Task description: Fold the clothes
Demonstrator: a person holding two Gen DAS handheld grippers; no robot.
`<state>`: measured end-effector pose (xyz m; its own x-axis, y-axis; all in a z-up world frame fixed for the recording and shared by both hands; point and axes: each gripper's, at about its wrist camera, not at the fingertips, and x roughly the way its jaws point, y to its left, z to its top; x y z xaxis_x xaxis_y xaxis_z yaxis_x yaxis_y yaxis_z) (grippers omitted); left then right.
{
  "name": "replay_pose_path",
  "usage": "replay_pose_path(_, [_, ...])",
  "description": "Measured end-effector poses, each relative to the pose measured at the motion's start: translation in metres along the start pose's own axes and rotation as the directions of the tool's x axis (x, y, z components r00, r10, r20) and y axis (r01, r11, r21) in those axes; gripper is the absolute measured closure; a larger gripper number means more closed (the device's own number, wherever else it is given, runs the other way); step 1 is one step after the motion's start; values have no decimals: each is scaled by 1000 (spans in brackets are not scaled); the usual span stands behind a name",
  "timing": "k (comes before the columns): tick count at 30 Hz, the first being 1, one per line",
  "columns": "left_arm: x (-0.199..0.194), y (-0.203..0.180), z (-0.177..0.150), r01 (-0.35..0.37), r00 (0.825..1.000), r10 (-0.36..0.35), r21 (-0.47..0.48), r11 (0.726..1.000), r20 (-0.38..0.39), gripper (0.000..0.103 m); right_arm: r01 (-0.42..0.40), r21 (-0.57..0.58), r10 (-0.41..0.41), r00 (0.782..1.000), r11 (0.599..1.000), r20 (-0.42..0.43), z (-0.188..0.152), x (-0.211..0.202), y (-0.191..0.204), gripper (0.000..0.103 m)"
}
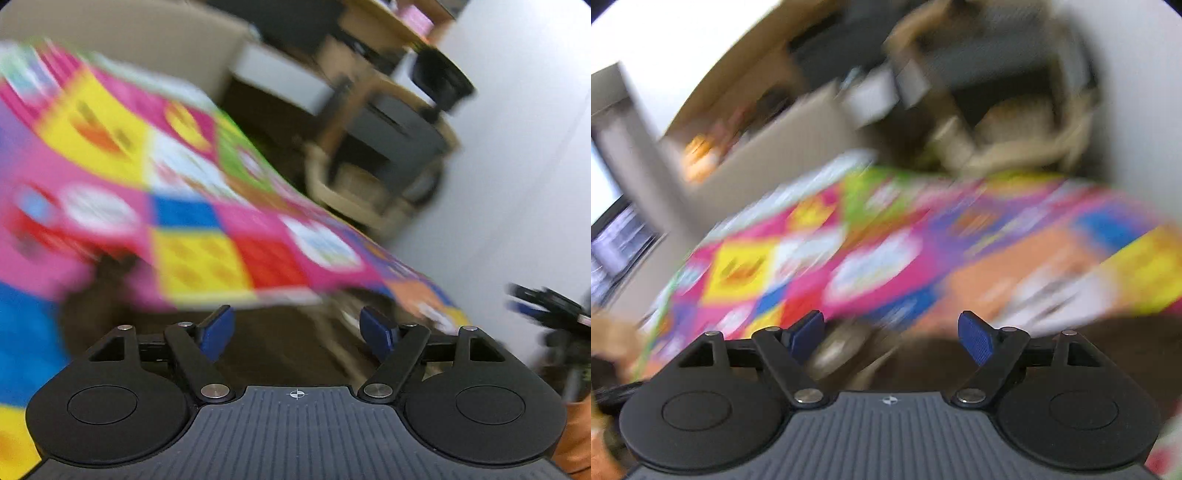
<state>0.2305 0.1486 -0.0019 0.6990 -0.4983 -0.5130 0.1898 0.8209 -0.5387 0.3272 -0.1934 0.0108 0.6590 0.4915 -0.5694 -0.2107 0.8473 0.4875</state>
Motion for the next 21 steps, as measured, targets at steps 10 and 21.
replay_pose_path(10, [25, 52, -16, -149, 989, 148, -105, 983, -17, 19, -38, 112, 37, 999, 993, 6, 13, 88, 17, 29])
replay_pose_path(21, [-5, 93, -12, -286, 953, 299, -165, 944, 55, 25, 26, -54, -27, 1000, 998, -7, 5, 40, -1, 23])
